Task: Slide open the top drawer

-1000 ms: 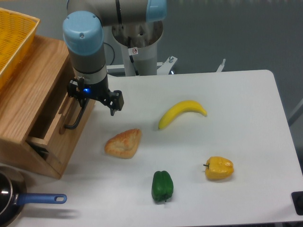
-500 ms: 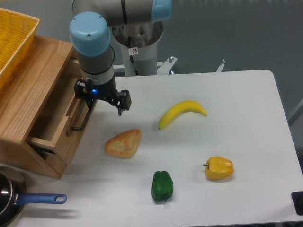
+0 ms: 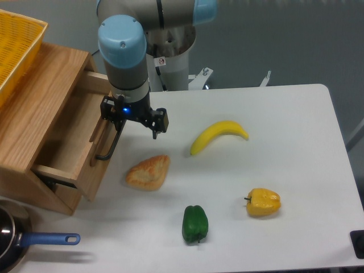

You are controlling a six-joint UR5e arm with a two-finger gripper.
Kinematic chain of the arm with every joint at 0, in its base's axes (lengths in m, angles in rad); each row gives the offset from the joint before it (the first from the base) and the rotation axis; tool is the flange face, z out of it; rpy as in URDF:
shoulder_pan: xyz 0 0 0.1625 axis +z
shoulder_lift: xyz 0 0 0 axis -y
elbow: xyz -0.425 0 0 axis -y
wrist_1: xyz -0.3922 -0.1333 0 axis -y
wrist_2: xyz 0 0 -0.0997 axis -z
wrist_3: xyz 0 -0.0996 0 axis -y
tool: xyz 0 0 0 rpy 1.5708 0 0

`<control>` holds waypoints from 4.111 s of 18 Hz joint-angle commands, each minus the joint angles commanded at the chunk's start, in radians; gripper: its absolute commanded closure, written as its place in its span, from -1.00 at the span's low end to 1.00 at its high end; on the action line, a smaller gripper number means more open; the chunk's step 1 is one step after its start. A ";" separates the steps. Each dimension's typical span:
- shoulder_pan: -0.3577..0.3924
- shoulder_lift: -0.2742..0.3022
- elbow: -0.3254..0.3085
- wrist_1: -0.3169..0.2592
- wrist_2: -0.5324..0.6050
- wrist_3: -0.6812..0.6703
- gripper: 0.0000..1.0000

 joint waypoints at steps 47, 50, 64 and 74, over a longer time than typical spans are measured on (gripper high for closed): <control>0.175 -0.021 0.012 0.002 0.002 0.152 -1.00; 0.187 -0.023 0.012 0.002 0.005 0.152 -1.00; 0.193 -0.014 0.023 -0.008 0.005 0.166 -1.00; 0.189 -0.002 0.049 -0.012 0.006 0.164 -1.00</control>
